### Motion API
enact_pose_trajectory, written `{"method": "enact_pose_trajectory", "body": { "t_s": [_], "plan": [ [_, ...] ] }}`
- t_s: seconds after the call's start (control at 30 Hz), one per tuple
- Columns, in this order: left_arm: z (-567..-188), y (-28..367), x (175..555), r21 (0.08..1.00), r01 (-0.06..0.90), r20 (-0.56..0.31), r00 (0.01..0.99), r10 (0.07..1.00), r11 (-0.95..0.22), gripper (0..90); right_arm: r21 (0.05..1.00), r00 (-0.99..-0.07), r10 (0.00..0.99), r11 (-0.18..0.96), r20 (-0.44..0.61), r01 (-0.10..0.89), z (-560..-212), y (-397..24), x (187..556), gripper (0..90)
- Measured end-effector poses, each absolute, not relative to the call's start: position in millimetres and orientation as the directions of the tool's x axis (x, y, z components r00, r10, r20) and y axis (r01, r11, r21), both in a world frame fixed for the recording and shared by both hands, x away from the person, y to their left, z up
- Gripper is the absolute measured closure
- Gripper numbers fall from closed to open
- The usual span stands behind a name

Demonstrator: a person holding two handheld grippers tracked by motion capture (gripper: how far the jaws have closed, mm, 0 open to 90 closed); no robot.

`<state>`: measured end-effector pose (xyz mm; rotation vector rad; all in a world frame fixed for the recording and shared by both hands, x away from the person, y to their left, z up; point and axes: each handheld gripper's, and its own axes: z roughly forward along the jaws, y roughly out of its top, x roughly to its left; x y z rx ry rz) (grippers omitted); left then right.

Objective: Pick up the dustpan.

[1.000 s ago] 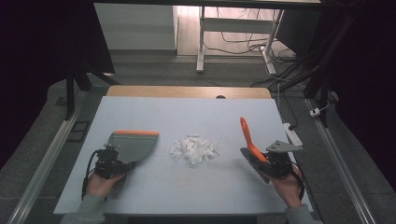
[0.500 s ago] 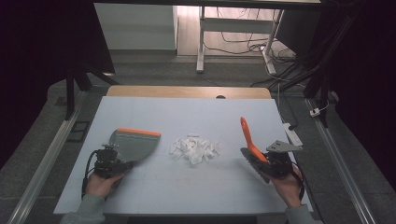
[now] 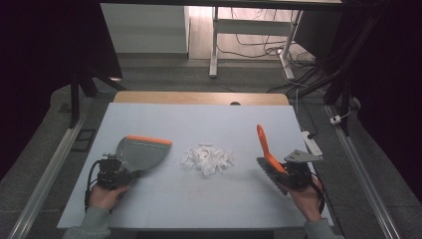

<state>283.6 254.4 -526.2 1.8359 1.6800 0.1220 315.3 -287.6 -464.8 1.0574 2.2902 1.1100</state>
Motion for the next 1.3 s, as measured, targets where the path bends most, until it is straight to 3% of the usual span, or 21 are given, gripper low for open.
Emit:
{"method": "enact_pose_trajectory", "body": {
  "t_s": [0.5, 1.3],
  "plan": [
    [-519, 262, 279, 0.585, 0.811, -0.363, 0.249, 0.898, 0.011, 61.4, 0.799, -0.642, 0.767, 0.391, -0.009, 0.457, -462, -288, 314, 70.4],
    [-505, 271, 276, 0.679, 0.728, -0.296, 0.389, 0.872, -0.094, 61.4, 0.833, -0.637, 0.77, 0.331, 0.032, 0.442, -451, -289, 322, 70.4]
  ]
}}
